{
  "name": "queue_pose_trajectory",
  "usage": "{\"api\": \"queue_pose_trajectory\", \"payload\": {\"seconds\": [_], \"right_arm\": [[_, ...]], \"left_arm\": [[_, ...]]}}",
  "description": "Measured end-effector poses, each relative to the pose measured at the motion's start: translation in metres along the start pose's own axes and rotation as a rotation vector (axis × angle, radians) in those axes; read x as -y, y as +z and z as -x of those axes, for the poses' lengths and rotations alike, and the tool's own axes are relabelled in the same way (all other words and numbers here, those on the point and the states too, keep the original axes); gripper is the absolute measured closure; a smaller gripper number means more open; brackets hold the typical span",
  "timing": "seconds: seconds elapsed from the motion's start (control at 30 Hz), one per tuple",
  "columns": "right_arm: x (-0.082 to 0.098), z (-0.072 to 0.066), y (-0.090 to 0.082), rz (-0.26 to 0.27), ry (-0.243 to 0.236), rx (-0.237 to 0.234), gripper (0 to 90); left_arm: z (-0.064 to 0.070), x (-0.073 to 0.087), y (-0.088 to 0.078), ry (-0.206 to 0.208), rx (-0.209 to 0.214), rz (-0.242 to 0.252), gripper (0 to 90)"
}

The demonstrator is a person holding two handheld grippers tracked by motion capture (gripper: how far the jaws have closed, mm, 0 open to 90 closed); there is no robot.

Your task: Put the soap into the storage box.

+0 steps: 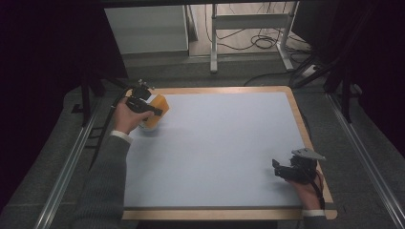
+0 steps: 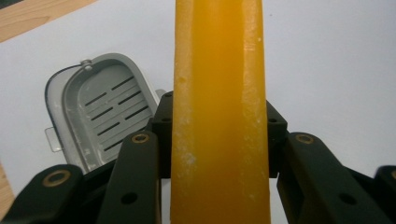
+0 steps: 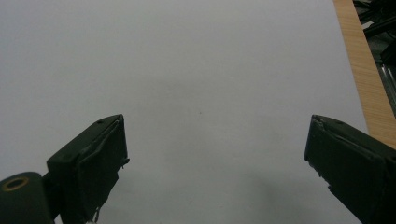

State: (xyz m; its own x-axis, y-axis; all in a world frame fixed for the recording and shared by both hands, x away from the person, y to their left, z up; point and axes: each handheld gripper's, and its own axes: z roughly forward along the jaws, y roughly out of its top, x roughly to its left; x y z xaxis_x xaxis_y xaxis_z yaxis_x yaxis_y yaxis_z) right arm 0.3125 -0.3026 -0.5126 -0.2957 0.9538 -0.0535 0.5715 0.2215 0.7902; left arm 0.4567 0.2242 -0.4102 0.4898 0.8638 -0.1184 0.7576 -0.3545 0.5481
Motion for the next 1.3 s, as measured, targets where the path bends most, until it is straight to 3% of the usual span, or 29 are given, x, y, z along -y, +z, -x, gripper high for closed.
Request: {"api": "queue_pose_trajectory", "payload": {"seconds": [0.33,0.73,1.3], "right_arm": [[0.000,0.000,0.000,0.000,0.000,0.000,5.8],[0.000,0.001,-0.001,0.009,0.009,0.011,5.8],[0.001,0.001,0.000,0.003,0.009,0.013,5.8]], "left_arm": [[-0.010,-0.002,0.011,-0.044,0.006,-0.014,60.7],[-0.023,-0.004,0.017,-0.091,-0.020,-0.011,60.6],[-0.055,0.002,0.031,-0.195,-0.033,-0.045,60.6]]}}
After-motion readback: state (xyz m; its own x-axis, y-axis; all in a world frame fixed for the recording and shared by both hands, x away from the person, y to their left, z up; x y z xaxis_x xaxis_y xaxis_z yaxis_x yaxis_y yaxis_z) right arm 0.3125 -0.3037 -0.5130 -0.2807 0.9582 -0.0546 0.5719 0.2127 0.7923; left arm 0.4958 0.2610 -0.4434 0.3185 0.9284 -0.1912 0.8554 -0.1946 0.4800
